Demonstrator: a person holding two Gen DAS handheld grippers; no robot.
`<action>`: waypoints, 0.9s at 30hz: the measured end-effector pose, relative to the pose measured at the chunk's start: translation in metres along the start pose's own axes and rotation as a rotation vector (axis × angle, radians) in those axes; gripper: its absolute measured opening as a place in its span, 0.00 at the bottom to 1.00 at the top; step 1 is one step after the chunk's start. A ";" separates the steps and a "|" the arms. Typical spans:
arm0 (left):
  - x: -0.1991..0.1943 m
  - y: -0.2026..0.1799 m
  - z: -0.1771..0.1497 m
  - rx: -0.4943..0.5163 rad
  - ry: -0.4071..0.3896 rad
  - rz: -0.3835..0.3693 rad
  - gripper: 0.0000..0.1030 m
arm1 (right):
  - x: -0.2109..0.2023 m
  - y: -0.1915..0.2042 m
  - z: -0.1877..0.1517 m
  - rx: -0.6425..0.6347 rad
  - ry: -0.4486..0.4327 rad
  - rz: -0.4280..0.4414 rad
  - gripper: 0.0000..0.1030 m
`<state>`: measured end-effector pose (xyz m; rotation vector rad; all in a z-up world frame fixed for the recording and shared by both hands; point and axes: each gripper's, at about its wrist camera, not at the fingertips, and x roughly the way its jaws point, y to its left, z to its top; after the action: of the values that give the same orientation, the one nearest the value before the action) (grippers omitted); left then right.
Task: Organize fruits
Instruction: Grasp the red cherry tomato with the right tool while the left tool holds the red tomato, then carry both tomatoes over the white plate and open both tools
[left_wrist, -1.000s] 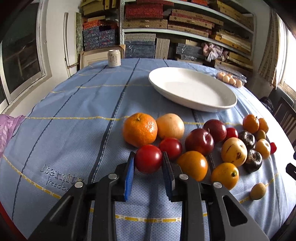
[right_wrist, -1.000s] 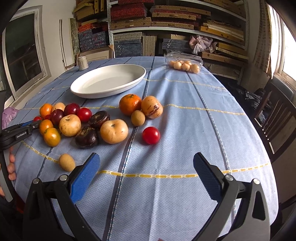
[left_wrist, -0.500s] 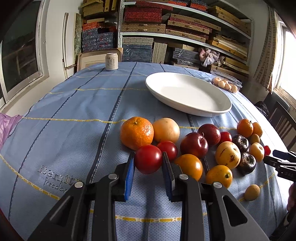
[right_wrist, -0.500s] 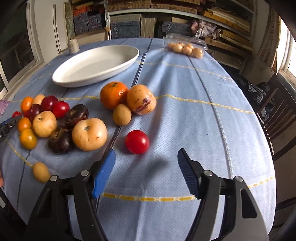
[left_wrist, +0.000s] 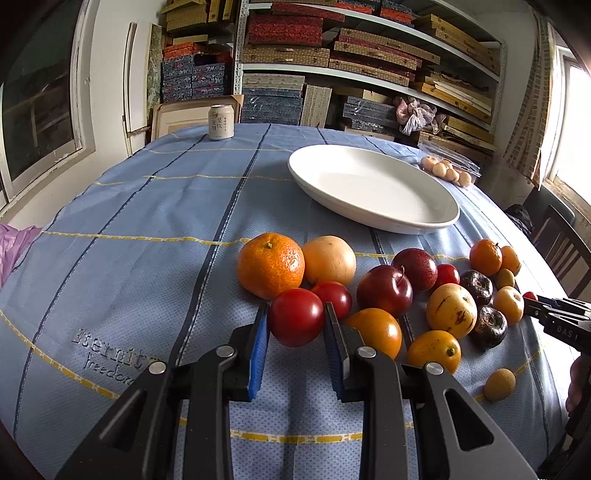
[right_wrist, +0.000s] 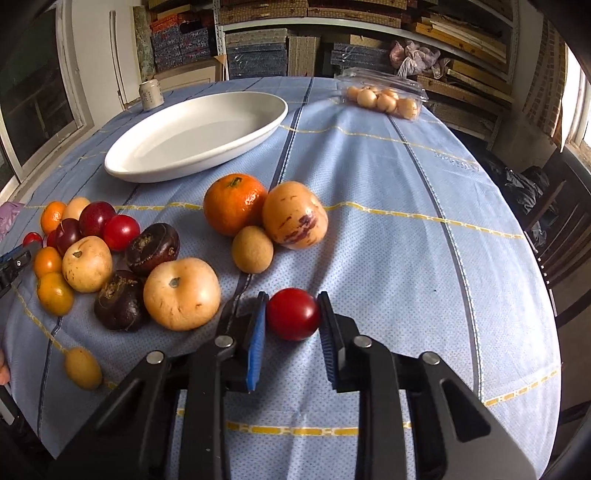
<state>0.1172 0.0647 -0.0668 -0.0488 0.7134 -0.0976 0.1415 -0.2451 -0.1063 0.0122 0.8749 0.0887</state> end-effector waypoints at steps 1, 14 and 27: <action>0.000 0.000 0.000 0.001 0.000 0.000 0.28 | -0.001 0.000 0.000 -0.001 -0.007 0.000 0.25; -0.003 -0.002 0.002 -0.004 -0.017 0.002 0.28 | -0.017 0.007 -0.007 -0.009 -0.046 0.016 0.25; -0.021 -0.005 0.016 0.002 -0.015 -0.012 0.28 | -0.050 0.014 0.014 -0.032 -0.115 0.064 0.25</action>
<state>0.1115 0.0624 -0.0413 -0.0516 0.6984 -0.1099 0.1197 -0.2347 -0.0585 0.0151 0.7580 0.1608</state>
